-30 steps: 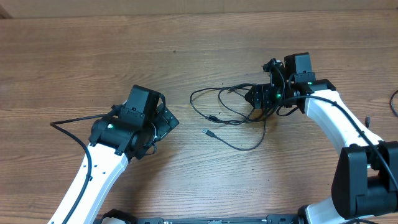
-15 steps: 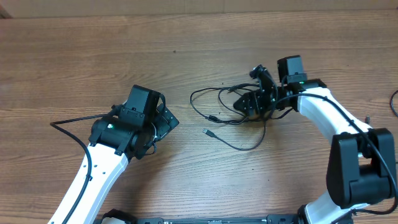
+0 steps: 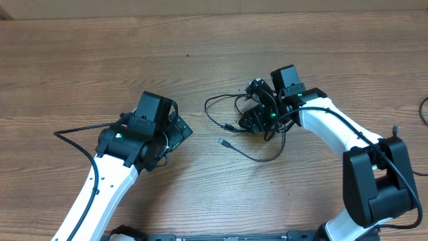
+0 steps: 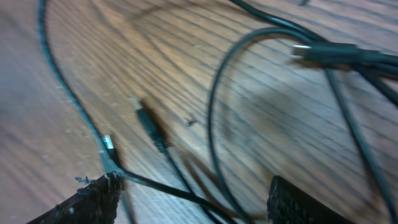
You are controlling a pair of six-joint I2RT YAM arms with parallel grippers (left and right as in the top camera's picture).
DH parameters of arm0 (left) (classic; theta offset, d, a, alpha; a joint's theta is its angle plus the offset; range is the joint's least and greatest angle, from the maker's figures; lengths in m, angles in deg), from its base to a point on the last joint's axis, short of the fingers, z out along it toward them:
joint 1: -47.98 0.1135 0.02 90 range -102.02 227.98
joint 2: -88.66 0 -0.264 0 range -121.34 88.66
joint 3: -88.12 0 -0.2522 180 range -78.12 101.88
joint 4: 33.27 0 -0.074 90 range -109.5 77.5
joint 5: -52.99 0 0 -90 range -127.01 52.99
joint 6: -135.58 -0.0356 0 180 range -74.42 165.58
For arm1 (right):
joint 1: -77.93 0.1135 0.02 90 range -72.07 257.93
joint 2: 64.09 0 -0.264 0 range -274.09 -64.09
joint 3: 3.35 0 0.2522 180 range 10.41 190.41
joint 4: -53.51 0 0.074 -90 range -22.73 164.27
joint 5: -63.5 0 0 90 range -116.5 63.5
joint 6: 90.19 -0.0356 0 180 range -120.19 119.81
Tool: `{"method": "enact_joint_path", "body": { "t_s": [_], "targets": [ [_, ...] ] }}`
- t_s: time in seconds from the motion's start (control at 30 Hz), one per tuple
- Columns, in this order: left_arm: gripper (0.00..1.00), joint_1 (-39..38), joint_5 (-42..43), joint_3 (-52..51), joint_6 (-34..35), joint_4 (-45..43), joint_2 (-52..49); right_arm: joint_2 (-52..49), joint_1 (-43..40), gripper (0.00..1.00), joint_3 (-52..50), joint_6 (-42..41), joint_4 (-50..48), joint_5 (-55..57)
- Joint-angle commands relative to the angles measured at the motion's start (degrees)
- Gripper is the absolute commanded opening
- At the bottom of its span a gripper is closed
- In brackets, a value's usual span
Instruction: Untangle cables
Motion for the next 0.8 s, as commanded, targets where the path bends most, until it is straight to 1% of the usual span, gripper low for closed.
{"method": "enact_joint_path", "body": {
  "t_s": [0.0, 0.3, 0.5, 0.53, 0.6, 0.63, 0.67, 0.7, 0.77],
  "targets": [
    [1.00, 0.22, -1.14, 0.00, -0.50, -0.07, 0.79, -0.63, -0.11, 0.74, -0.11, 0.22, -0.44, 5.73],
    [1.00, 0.22, -1.14, 0.00, -0.50, -0.07, 0.79, -4.04, -0.09, 0.74, -0.11, 0.87, -1.79, 6.82],
    [1.00, 0.22, -1.16, 0.00, -0.50, -0.07, 0.79, -5.66, -0.09, 0.70, -0.11, 0.87, -2.16, 6.40],
    [1.00, 0.22, -1.16, 0.00, -0.48, -0.07, 0.79, -5.81, -0.09, 0.64, -0.11, 0.87, -2.27, 6.43],
    [1.00, 0.22, -1.16, 0.00, -0.50, -0.07, 0.79, -6.32, -0.09, 0.44, -0.11, 0.90, -2.47, 6.43],
    [1.00, 0.22, -1.14, 0.00, -0.50, -0.07, 0.79, -6.78, -0.09, 0.37, -0.11, 0.90, -2.54, 6.45],
    [0.99, 0.22, -1.16, 0.00, -0.50, -0.07, 0.79, -7.28, -0.09, 0.32, -0.11, 0.90, -2.58, 6.45],
    [1.00, 0.22, -1.16, 0.00, -0.50, -0.07, 0.79, -8.15, -0.09, 0.29, -0.11, 0.87, -2.56, 6.43],
    [1.00, 0.22, -1.16, 0.00, -0.50, -0.07, 0.79, -8.48, -0.09, 0.15, -0.11, 0.87, -2.21, 6.16]
  ]
}}
